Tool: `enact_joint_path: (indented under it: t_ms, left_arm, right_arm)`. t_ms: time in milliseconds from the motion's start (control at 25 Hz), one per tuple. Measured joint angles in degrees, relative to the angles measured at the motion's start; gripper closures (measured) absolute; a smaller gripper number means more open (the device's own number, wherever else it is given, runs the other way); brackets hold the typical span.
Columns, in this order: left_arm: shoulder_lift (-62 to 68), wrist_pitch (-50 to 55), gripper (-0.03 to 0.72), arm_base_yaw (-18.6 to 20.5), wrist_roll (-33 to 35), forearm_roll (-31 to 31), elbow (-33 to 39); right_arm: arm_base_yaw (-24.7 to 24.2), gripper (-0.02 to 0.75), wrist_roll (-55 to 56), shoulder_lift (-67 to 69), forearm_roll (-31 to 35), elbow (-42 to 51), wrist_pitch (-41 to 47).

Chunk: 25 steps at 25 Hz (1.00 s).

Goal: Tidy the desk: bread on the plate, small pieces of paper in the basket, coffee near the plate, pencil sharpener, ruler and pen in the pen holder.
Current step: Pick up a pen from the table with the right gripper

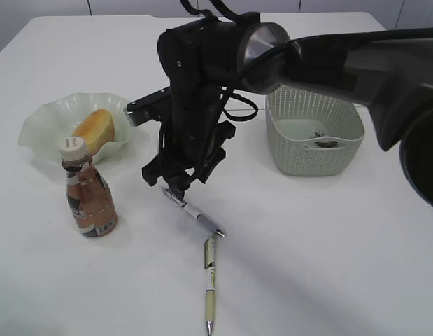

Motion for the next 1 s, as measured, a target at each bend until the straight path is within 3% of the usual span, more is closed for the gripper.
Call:
enact_joint_path:
  t_ms: [360,1000]
  left_arm:
    - [0.0,0.0,0.202,0.0,0.0,0.0,0.0]
    - [0.0,-0.1,0.202,0.0,0.0,0.0,0.0]
  right_arm:
    - [0.0,0.363,-0.12,7.04,0.54,-9.61,2.03]
    - [-0.19,0.367,-0.12,9.88,0.85,-10.33,0.56]
